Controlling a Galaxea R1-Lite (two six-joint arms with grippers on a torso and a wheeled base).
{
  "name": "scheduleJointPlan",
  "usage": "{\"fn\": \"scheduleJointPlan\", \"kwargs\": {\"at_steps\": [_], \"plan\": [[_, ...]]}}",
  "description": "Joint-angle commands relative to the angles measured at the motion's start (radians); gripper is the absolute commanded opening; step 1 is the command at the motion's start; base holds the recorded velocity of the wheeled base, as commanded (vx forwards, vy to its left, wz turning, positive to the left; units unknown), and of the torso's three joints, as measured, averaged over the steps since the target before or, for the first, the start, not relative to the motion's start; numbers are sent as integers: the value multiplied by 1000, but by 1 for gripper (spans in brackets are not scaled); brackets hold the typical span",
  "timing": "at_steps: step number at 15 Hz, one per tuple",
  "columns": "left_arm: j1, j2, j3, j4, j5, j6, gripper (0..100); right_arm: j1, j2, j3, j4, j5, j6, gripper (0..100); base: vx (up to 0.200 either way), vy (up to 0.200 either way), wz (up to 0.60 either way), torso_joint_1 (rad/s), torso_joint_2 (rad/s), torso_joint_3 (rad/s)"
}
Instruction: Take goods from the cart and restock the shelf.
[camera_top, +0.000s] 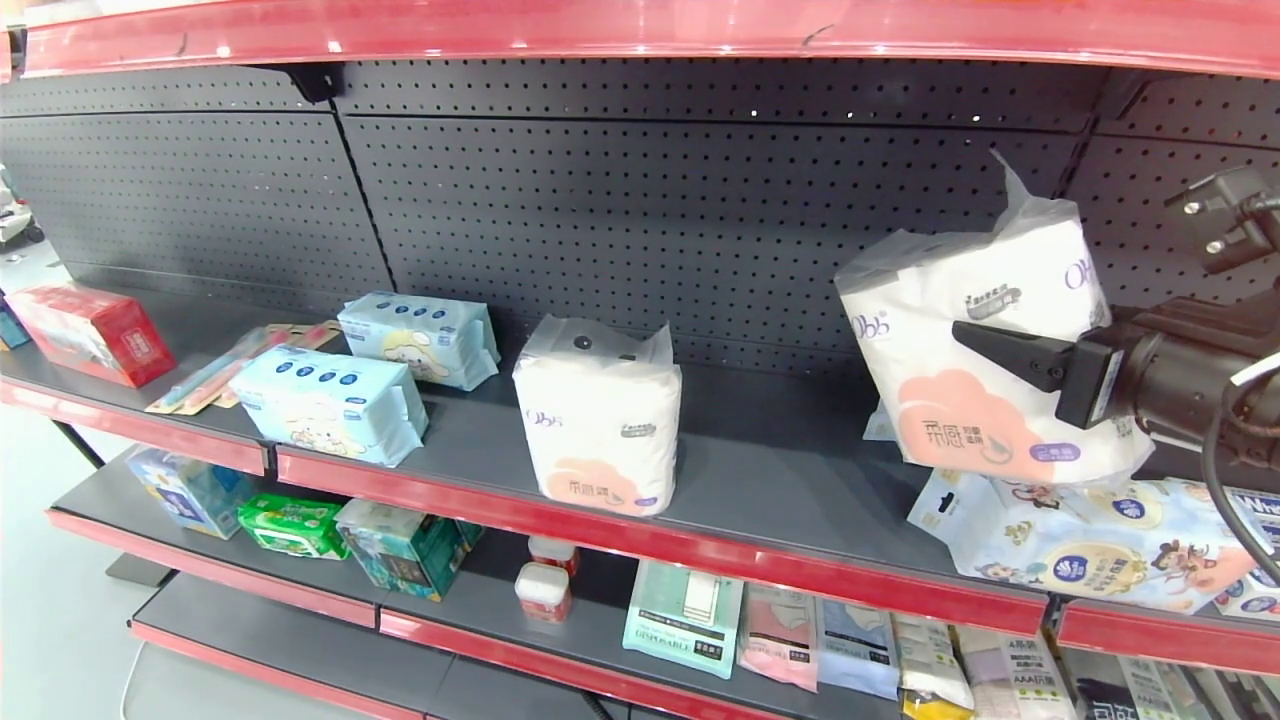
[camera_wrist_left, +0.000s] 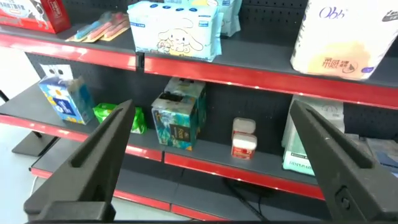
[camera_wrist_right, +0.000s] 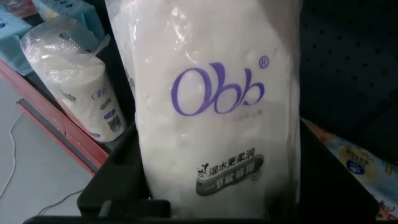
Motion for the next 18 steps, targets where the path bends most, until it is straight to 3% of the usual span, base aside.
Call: {"fn": "scheduleJointPlan", "kwargs": {"at_steps": [1, 7, 10, 15, 16, 18], "plan": [[0, 0, 1, -2, -1, 0, 100, 1, 6, 2, -1, 2, 1, 0, 0, 0, 0, 0, 0, 0], [0, 0, 1, -2, -1, 3, 100, 30, 63, -29, -20, 4, 30, 0, 0, 0, 0, 0, 0, 0], [0, 0, 1, -2, -1, 3, 100, 51, 191, -29, -195, 4, 68, 0, 0, 0, 0, 0, 0, 0], [0, 0, 1, -2, -1, 3, 100, 101, 296, -43, -291, 28, 176, 0, 0, 0, 0, 0, 0, 0], [0, 0, 1, -2, -1, 3, 100, 90, 382, -55, -411, 30, 185, 0, 0, 0, 0, 0, 0, 0], [0, 0, 1, -2, -1, 3, 100, 88, 483, -95, -509, 70, 185, 0, 0, 0, 0, 0, 0, 0]]}}
